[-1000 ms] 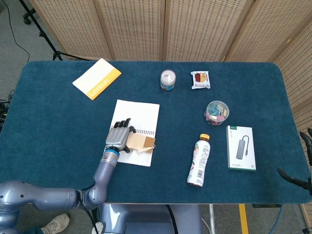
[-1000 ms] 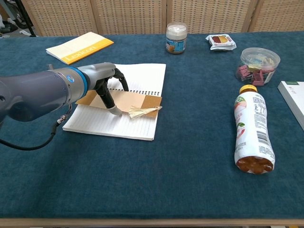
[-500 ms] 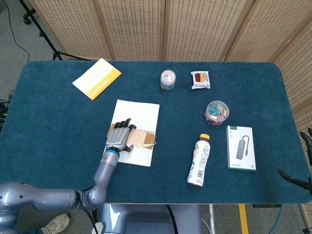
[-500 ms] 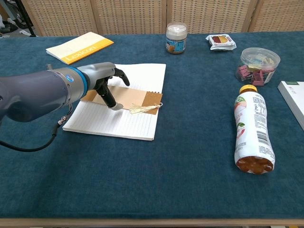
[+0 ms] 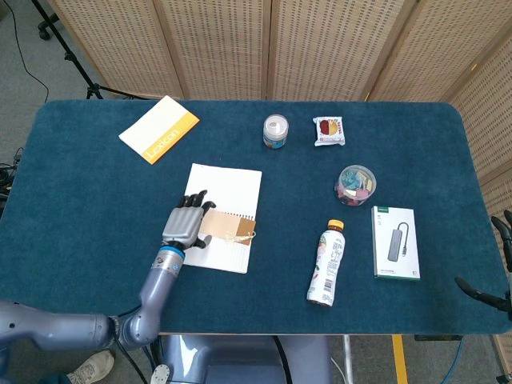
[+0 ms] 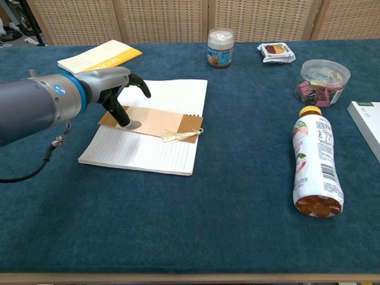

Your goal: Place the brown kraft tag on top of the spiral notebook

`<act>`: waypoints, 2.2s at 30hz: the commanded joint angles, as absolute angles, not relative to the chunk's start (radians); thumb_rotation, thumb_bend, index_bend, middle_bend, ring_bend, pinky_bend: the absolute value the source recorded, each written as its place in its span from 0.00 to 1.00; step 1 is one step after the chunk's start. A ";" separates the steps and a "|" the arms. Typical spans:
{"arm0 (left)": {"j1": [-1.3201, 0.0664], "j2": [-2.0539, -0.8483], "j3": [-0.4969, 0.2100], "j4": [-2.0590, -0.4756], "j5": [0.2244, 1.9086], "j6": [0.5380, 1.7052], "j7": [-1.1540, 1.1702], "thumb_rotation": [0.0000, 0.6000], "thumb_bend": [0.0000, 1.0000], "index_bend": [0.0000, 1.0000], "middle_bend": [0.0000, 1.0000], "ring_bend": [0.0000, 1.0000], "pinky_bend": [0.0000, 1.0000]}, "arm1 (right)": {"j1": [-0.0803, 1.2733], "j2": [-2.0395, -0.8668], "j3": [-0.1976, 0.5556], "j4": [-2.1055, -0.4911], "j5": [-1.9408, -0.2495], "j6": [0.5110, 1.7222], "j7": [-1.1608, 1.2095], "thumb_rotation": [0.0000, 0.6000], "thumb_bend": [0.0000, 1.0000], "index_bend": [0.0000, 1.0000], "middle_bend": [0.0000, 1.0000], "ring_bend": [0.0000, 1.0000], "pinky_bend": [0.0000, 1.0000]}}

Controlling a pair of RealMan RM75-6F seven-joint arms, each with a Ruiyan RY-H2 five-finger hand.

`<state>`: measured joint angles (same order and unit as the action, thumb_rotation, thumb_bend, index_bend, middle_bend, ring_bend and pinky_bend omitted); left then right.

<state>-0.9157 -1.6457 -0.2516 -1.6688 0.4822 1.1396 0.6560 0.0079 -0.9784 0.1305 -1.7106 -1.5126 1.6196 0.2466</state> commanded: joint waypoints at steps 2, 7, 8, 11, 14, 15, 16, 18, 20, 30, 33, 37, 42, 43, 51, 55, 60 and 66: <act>-0.868 -1.567 -0.188 -1.708 0.563 1.032 0.585 1.00 0.31 0.22 0.00 0.00 0.00 | 0.007 -0.979 0.130 -1.713 -1.514 1.621 0.245 1.00 0.03 0.00 0.00 0.00 0.00; -0.828 -1.513 -0.150 -1.713 0.657 0.945 0.483 1.00 0.31 0.22 0.00 0.00 0.00 | 0.007 -0.981 0.129 -1.714 -1.515 1.621 0.239 1.00 0.03 0.00 0.00 0.00 0.00; -0.824 -1.510 -0.149 -1.711 0.669 0.934 0.467 1.00 0.31 0.22 0.00 0.00 0.00 | 0.008 -0.981 0.128 -1.714 -1.515 1.620 0.237 1.00 0.03 0.00 0.00 0.00 0.00; -0.817 -1.505 -0.148 -1.703 0.702 0.907 0.425 1.00 0.31 0.22 0.00 0.00 0.00 | 0.009 -0.983 0.127 -1.715 -1.518 1.620 0.232 1.00 0.03 0.00 0.00 0.00 0.00; -0.816 -1.502 -0.144 -1.697 0.725 0.876 0.392 1.00 0.28 0.18 0.00 0.00 0.00 | 0.008 -0.984 0.128 -1.716 -1.516 1.622 0.228 1.00 0.03 0.00 0.00 0.00 0.00; -0.815 -1.500 -0.143 -1.698 0.732 0.864 0.379 1.00 0.25 0.14 0.00 0.00 0.00 | 0.008 -0.984 0.129 -1.716 -1.515 1.622 0.228 1.00 0.03 0.00 0.00 0.00 0.00; -0.813 -1.497 -0.143 -1.700 0.743 0.855 0.364 1.00 0.22 0.11 0.00 0.00 0.00 | 0.008 -0.984 0.129 -1.716 -1.514 1.621 0.228 1.00 0.03 0.00 0.00 0.00 0.00; -0.806 -1.490 -0.145 -1.703 0.771 0.844 0.331 1.00 0.13 0.03 0.00 0.00 0.00 | 0.009 -0.984 0.129 -1.715 -1.513 1.620 0.228 1.00 0.03 0.00 0.00 0.00 0.00; -0.798 -1.483 -0.147 -1.707 0.796 0.839 0.303 1.00 0.10 0.00 0.00 0.00 0.00 | 0.010 -0.984 0.129 -1.715 -1.513 1.618 0.229 1.00 0.03 0.00 0.00 0.00 0.00; -0.830 -1.477 -0.128 -1.683 0.789 0.825 0.329 1.00 0.10 0.00 0.00 0.00 0.00 | 0.008 -0.982 0.125 -1.718 -1.520 1.620 0.232 1.00 0.03 0.00 0.00 0.00 0.00; -0.839 -1.485 -0.125 -1.674 0.766 0.820 0.331 1.00 0.10 0.00 0.00 0.00 0.00 | 0.009 -0.982 0.125 -1.718 -1.519 1.619 0.233 1.00 0.03 0.00 0.00 0.00 0.00; -0.842 -1.490 -0.124 -1.675 0.720 0.815 0.317 1.00 0.12 0.00 0.00 0.00 0.00 | 0.009 -0.982 0.126 -1.718 -1.518 1.618 0.231 1.00 0.03 0.00 0.00 0.00 0.00; -0.842 -1.490 -0.126 -1.696 0.686 0.824 0.302 1.00 0.15 0.00 0.00 0.00 0.00 | 0.009 -0.982 0.125 -1.719 -1.519 1.618 0.233 1.00 0.03 0.00 0.00 0.00 0.00; -0.842 -1.490 -0.126 -1.700 0.683 0.826 0.300 1.00 0.15 0.00 0.00 0.00 0.00 | 0.009 -0.982 0.125 -1.719 -1.519 1.618 0.234 1.00 0.03 0.00 0.00 0.00 0.00; -0.854 -1.493 -0.128 -1.732 0.622 0.866 0.314 1.00 0.18 0.00 0.00 0.00 0.00 | 0.008 -0.980 0.124 -1.719 -1.522 1.621 0.237 1.00 0.03 0.00 0.00 0.00 0.00; -0.862 -1.495 -0.126 -1.736 0.588 0.866 0.319 1.00 0.20 0.00 0.00 0.00 0.00 | 0.008 -0.980 0.125 -1.719 -1.521 1.620 0.238 1.00 0.03 0.00 0.00 0.00 0.00; -0.868 -1.497 -0.125 -1.740 0.568 0.868 0.319 1.00 0.20 0.00 0.00 0.00 0.00 | 0.008 -0.980 0.124 -1.720 -1.522 1.620 0.236 1.00 0.03 0.00 0.00 0.00 0.00; -0.869 -1.494 -0.124 -1.744 0.571 0.876 0.316 1.00 0.21 0.00 0.00 0.00 0.00 | 0.008 -0.980 0.124 -1.721 -1.522 1.621 0.236 1.00 0.03 0.00 0.00 0.00 0.00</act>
<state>-0.8693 -1.4945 -0.1241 -1.7433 0.5706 0.8749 0.3164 0.0080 -0.9800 0.1237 -1.7206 -1.5223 1.6212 0.2360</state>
